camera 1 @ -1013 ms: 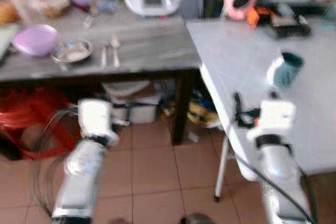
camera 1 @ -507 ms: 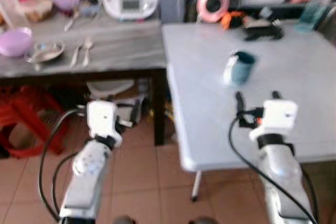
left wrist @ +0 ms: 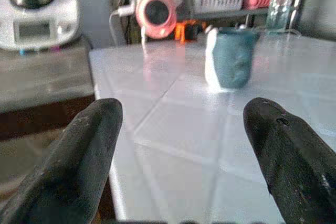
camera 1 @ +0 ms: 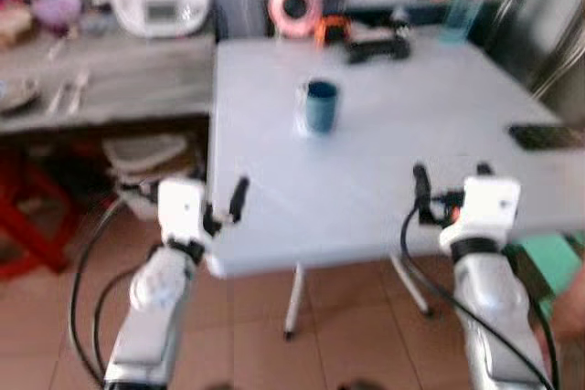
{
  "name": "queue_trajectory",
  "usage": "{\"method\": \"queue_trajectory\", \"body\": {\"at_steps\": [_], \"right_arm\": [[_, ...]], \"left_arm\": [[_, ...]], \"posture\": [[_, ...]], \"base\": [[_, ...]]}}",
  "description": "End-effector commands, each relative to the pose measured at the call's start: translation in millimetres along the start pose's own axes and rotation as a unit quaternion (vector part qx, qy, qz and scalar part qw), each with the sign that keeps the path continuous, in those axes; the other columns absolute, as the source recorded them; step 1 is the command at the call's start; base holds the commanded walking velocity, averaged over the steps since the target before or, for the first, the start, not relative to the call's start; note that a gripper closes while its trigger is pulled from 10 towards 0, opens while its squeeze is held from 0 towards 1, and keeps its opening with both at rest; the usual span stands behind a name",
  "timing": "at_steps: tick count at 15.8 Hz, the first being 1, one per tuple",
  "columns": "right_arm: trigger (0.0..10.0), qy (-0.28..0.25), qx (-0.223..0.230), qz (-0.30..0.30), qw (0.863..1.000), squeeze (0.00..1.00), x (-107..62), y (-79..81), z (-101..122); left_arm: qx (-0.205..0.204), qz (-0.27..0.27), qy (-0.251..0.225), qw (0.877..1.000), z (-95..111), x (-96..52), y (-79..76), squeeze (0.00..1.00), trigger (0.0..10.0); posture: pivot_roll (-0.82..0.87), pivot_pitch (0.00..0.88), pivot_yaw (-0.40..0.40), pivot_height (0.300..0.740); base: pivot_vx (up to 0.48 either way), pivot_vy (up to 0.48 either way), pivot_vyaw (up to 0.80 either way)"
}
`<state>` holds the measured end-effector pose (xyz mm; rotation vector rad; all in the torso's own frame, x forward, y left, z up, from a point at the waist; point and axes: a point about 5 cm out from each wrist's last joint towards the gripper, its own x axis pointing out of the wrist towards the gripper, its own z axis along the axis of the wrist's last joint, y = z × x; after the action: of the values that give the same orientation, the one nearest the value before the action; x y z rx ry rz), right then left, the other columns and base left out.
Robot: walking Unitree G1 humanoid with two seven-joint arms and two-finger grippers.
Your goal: Setting the table
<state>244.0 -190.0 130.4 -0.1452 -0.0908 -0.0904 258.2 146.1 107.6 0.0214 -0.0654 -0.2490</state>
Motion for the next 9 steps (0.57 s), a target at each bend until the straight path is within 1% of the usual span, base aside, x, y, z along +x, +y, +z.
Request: {"method": "queue_trajectory", "body": {"at_steps": [1,2,4,8,9], "right_arm": [[10.0,-0.008,0.007,0.013,1.0,0.0,1.8,8.2,5.0],[10.0,-0.011,0.006,0.015,1.0,0.0,1.4,8.2,5.6],[10.0,-0.011,0.006,0.017,1.0,0.0,1.1,8.1,5.6],[10.0,-0.01,0.006,0.017,1.0,0.0,0.5,7.9,5.7],[10.0,-0.009,0.009,0.015,1.0,0.0,0.2,7.8,5.3]], "left_arm": [[0.01,0.005,-0.002,1.0,1.7,-2.0,6.5,0.0,10.0],[0.008,-0.002,-0.004,1.0,2.2,-2.1,5.0,0.0,10.0],[0.011,0.0,-0.004,1.0,2.3,-2.1,5.1,0.0,10.0],[0.009,-0.002,-0.005,1.0,2.0,-2.1,4.2,0.0,10.0],[0.008,-0.003,-0.005,1.0,2.0,-2.2,3.8,0.0,10.0]], "posture": [[-0.03,0.0,0.014,0.74],[-0.03,0.0,0.015,0.74],[-0.04,0.0,0.014,0.74],[-0.04,0.0,0.013,0.74],[-0.04,0.0,0.014,0.74]], "base": [[0.0,0.0,0.0],[0.0,0.0,0.45],[0.253,0.0,0.7],[0.32,0.0,0.74],[0.322,0.0,0.4]]}}
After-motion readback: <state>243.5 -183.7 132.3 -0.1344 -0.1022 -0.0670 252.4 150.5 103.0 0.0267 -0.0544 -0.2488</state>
